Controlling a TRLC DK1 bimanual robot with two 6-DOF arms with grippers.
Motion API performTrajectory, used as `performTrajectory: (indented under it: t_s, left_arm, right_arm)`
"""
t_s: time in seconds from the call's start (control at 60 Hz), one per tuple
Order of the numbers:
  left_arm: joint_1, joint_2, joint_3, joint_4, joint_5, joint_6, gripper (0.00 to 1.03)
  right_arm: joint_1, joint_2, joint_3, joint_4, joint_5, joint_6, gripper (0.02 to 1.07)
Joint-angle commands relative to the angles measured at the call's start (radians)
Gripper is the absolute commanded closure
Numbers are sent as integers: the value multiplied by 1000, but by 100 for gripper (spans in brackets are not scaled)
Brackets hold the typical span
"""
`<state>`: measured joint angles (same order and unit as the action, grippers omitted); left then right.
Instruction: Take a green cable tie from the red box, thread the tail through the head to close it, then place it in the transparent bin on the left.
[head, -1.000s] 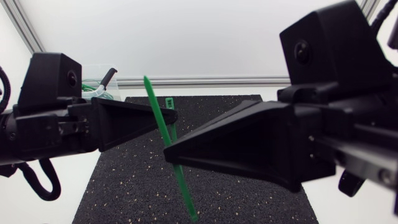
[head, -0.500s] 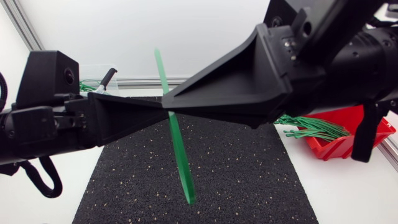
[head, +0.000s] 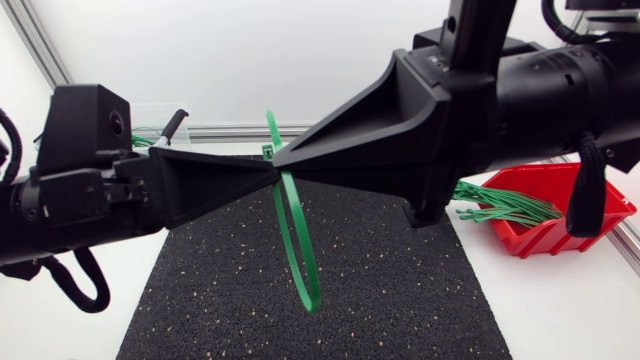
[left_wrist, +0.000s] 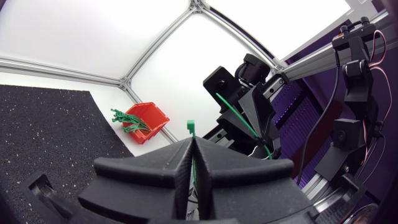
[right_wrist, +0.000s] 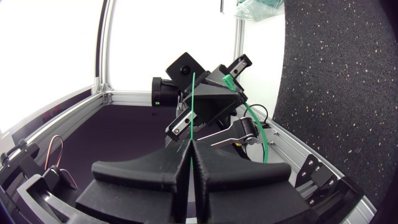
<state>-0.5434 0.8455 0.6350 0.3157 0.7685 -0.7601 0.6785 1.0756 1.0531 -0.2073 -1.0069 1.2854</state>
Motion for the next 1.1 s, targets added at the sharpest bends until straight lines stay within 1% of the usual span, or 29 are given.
performTrajectory:
  t_s: [0.0,0.133,0.233,0.4,0.767,1.083]
  left_arm:
    - [-1,10,-26,20,-11,-13,99]
    - [-27,21,-23,20,-34,-10,99]
    - [-32,32,-12,20,-41,-7,99]
    - [-58,43,-6,28,-80,15,99]
    - [-59,43,15,42,-115,30,99]
    - [-89,27,15,40,-163,50,99]
  right_arm:
    - [-5,0,19,-23,-9,65,101]
    - [-5,-6,50,-86,-10,83,101]
    - [-10,-2,64,-101,-9,103,101]
    - [-4,9,84,-155,-12,106,101]
    - [-16,29,65,-178,-10,114,101]
    - [-36,44,38,-164,-12,114,101]
